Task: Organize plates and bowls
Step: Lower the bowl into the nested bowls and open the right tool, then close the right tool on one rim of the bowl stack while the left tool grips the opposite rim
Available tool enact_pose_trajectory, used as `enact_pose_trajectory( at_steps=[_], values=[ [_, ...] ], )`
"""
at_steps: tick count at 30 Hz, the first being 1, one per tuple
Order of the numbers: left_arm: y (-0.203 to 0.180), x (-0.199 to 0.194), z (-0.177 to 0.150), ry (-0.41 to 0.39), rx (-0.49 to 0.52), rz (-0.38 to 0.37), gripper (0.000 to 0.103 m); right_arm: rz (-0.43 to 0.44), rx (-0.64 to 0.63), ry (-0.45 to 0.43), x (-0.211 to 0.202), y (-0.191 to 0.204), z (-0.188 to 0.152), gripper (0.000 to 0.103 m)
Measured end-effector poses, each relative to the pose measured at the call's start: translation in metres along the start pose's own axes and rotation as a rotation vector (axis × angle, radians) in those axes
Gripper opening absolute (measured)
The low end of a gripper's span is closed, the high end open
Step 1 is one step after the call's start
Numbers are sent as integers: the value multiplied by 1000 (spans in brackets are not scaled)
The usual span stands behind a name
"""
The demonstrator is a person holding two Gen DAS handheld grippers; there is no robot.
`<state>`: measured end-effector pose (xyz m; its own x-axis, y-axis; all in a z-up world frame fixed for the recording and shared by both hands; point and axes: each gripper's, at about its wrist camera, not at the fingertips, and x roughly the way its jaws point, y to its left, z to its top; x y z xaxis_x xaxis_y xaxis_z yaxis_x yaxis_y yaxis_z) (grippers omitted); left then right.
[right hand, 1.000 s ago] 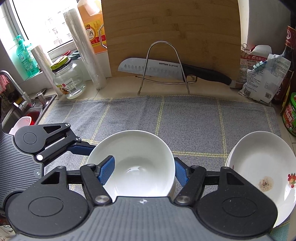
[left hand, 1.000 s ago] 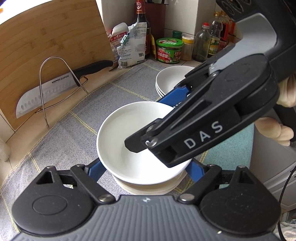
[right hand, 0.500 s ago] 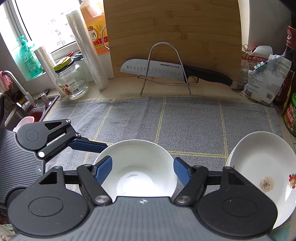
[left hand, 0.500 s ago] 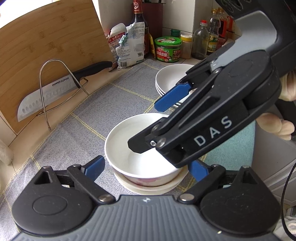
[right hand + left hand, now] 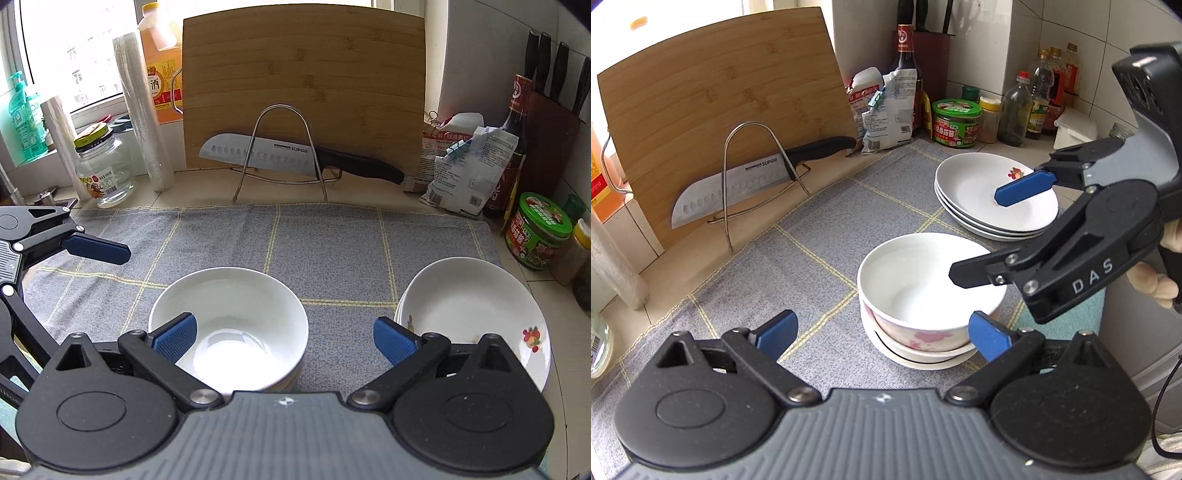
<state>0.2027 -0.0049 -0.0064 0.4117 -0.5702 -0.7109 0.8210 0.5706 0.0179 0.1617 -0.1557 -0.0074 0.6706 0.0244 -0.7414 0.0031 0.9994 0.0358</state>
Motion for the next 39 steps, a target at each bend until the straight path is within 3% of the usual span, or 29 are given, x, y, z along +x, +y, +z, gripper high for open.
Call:
enact_pose_trajectory(
  at_steps=[5, 12, 18, 21, 27, 33, 37, 39],
  values=[
    [10, -4, 0, -18, -38, 17, 99, -41, -21, 6, -1, 10, -14, 103],
    [16, 5, -10, 18, -71, 33, 99, -82, -62, 17, 1, 24, -23, 103],
    [21, -9, -24, -30, -68, 7, 99, -42, 0, -37, -19, 23, -25, 103],
    [23, -10, -38, -16, -36, -21, 99, -21, 23, -40, -27, 22, -34, 103],
    [17, 15, -63, 54, 5, -63, 99, -40, 51, 34, -11, 23, -57, 103],
    [6, 45, -67, 52, 51, -120, 99, -116, 32, 111, 20, 21, -76, 103],
    [-1, 60, -66, 86, 54, -142, 99, -95, -37, 132, 33, 17, -78, 103],
    [-8, 64, -64, 98, 64, -112, 101, -70, -76, 130, 39, 15, -76, 103]
  ],
)
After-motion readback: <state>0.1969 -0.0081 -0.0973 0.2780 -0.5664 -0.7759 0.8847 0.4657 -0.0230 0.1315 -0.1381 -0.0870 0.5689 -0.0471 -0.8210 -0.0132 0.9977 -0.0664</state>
